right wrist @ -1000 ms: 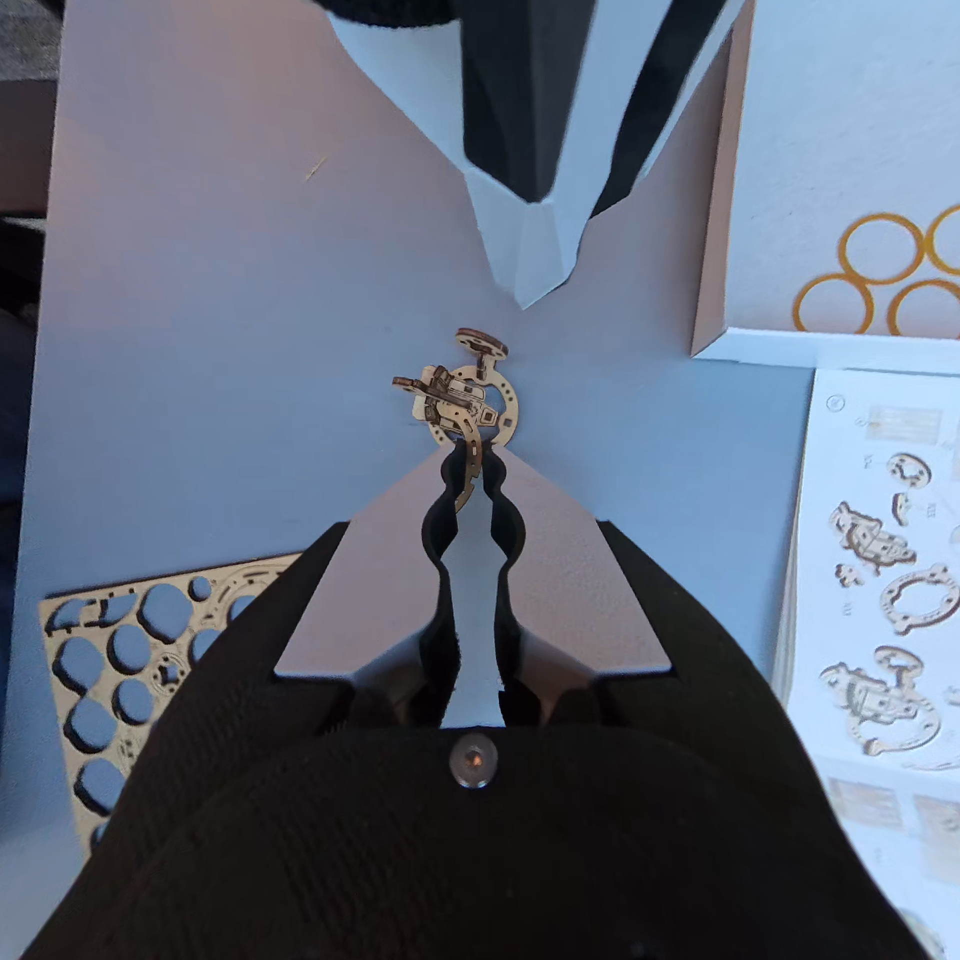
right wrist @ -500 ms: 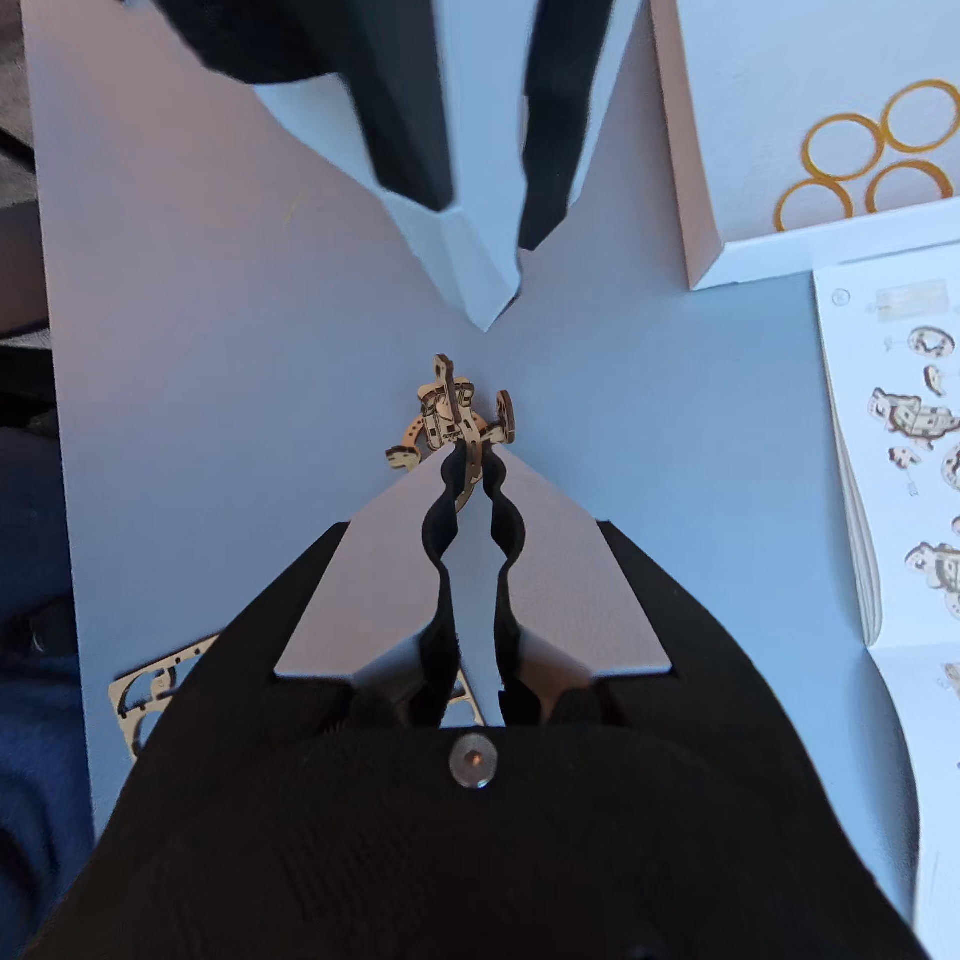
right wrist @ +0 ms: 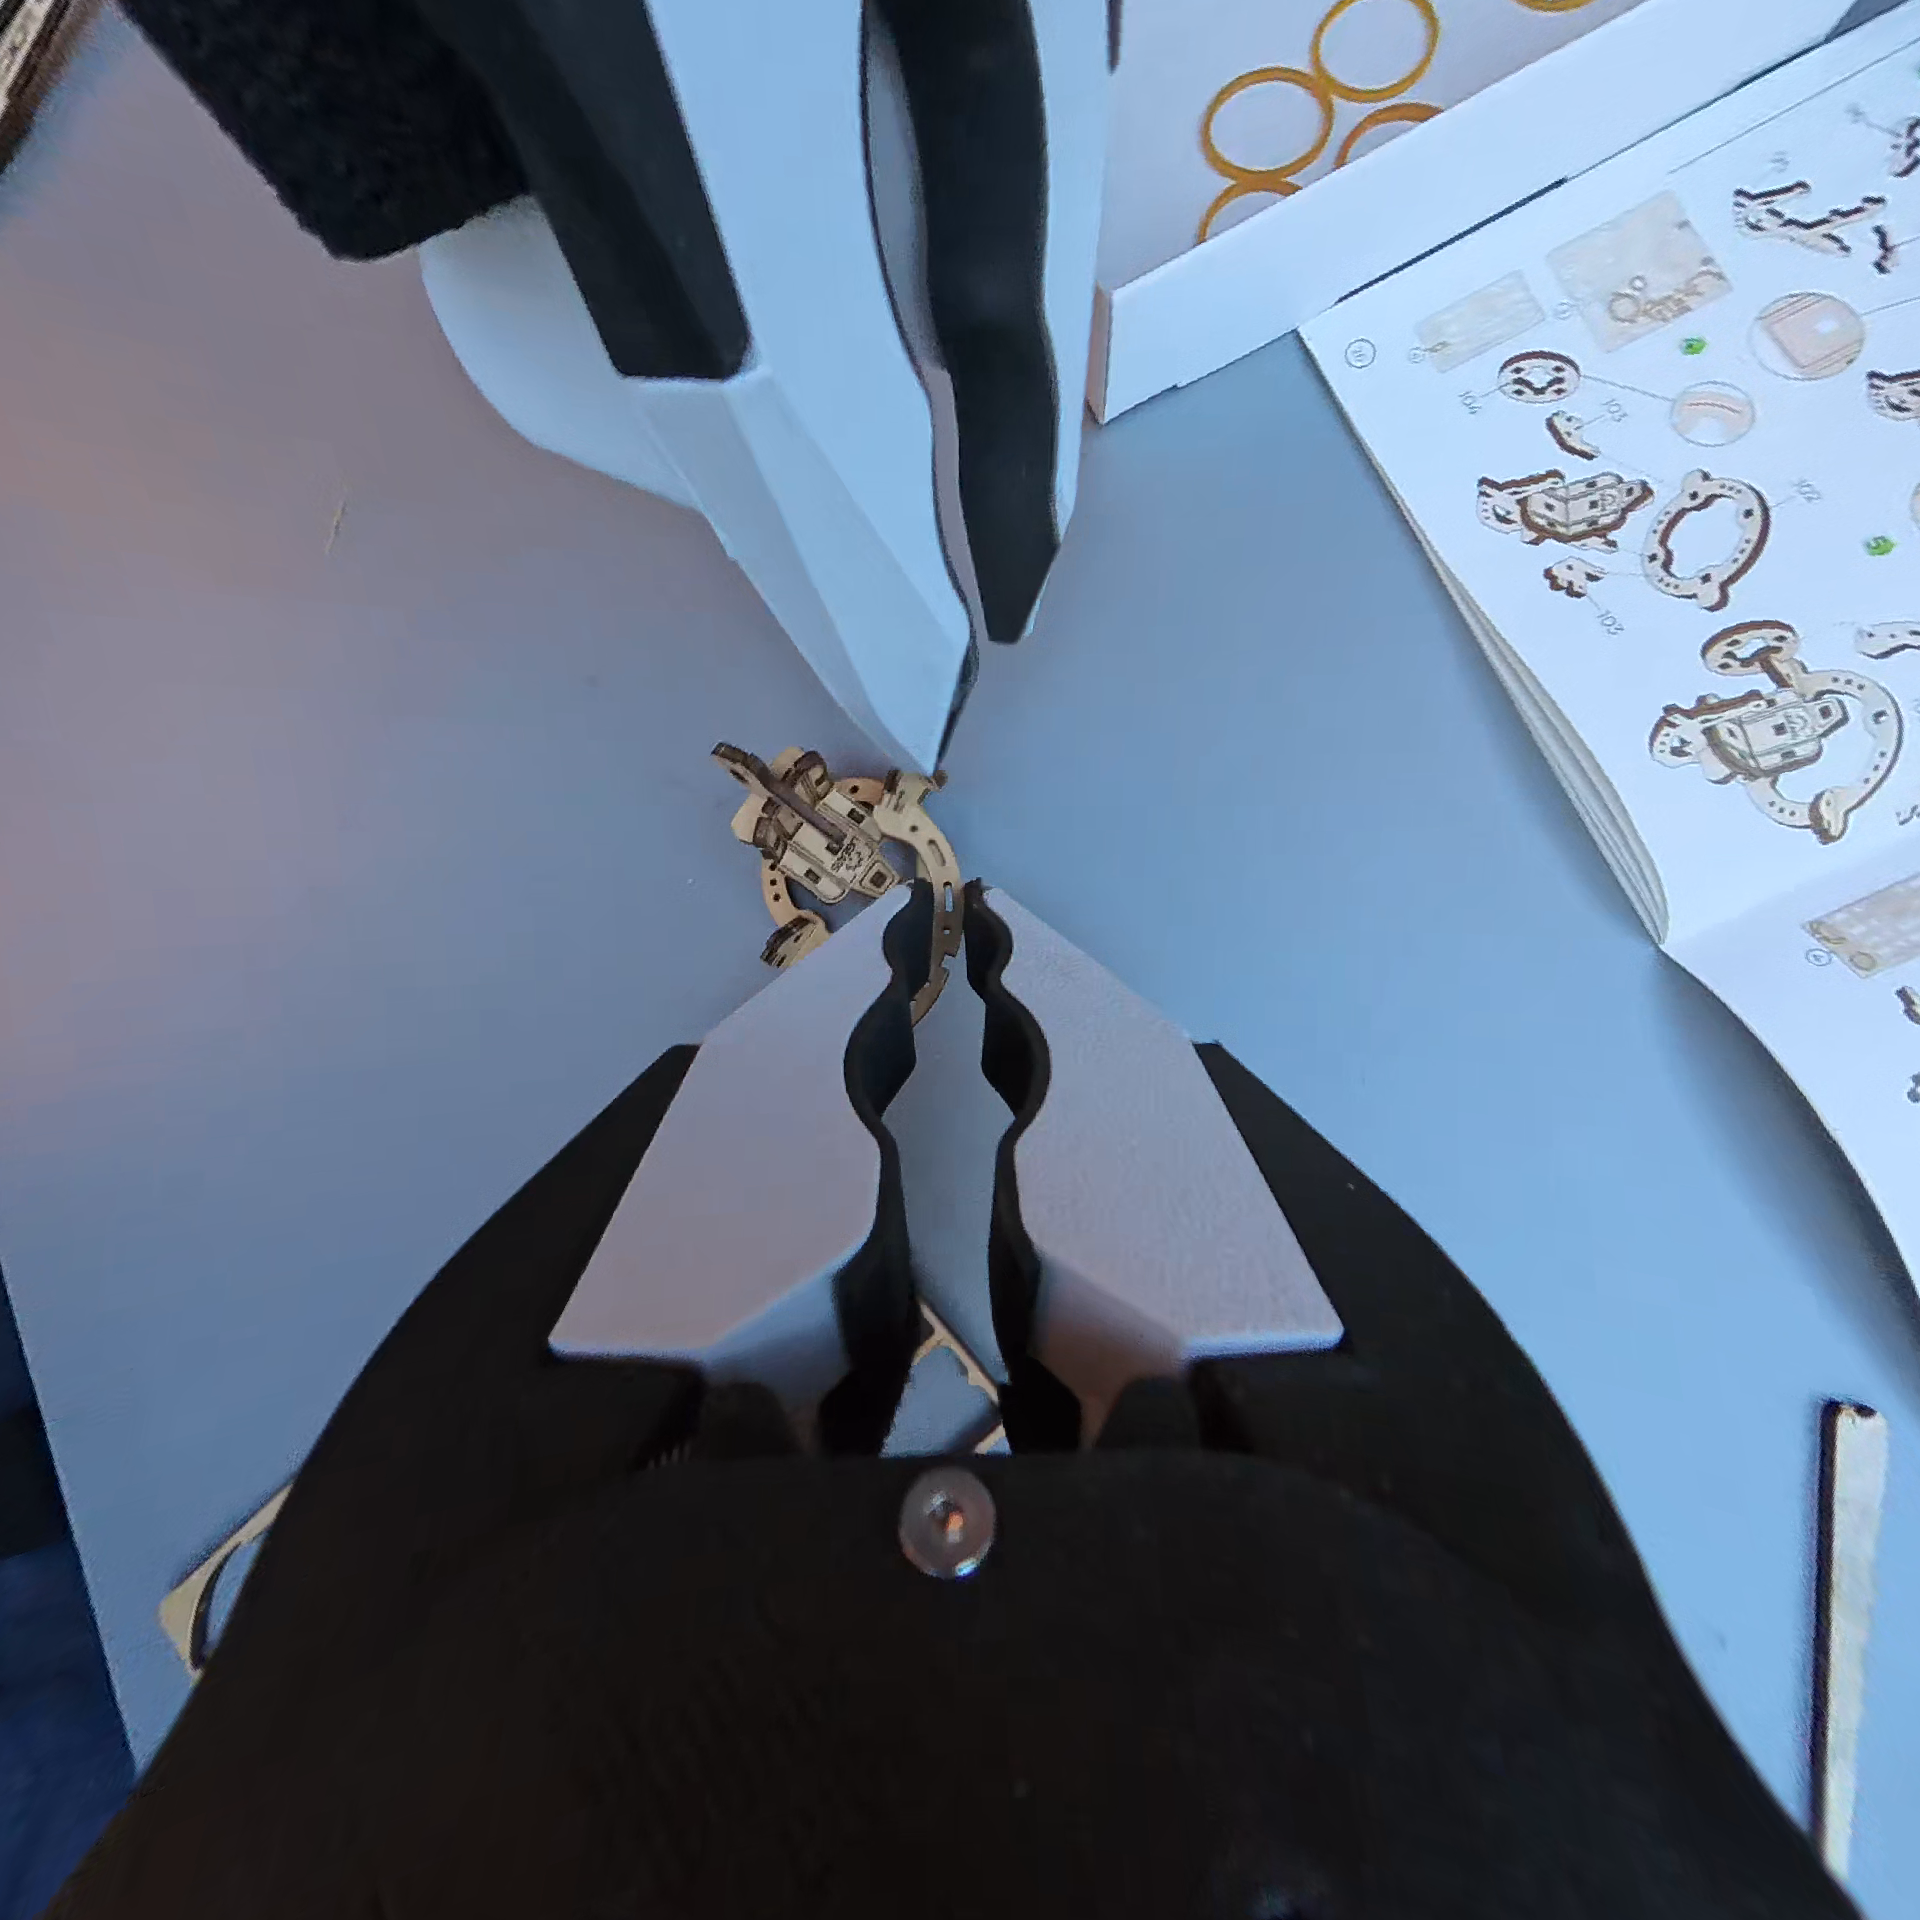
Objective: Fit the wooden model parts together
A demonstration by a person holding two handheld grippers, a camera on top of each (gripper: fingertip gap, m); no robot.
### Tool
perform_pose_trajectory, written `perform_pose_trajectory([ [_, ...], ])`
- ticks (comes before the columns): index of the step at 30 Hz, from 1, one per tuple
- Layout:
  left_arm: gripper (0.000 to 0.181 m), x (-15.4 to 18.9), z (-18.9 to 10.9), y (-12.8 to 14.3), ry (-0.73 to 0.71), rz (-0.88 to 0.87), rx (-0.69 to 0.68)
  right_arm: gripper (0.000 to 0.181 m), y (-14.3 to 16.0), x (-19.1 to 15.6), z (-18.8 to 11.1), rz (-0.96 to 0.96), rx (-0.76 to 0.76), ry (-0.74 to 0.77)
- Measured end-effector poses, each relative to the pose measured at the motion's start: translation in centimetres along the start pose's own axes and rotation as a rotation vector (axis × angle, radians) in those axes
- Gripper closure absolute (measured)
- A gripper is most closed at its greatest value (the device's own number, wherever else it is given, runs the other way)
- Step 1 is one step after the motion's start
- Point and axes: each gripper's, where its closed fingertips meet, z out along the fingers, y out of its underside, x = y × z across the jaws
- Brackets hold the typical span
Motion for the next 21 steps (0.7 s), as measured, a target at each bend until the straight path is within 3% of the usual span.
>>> perform_pose_trajectory([
  [1,0.153,0.1,0.0,-0.1,0.005,0.002,0.012,0.177,0.0,0.0,0.1,0.005,0.0,0.003],
  [6,0.155,-0.8,0.0,0.8,-0.001,0.013,-0.001,0.177,0.2,0.0,0.6,0.013,-0.013,0.024],
  [11,0.155,0.0,0.3,1.2,0.11,-0.028,-0.027,0.177,0.0,0.2,0.8,-0.006,0.012,0.073],
  [18,0.154,-1.2,0.2,1.6,0.002,0.188,-0.095,0.177,0.2,0.3,0.7,0.011,0.051,0.117],
  [21,0.155,-0.7,0.3,1.3,0.01,0.237,-0.055,0.177,0.0,0.1,0.6,0.03,0.088,0.121],
])
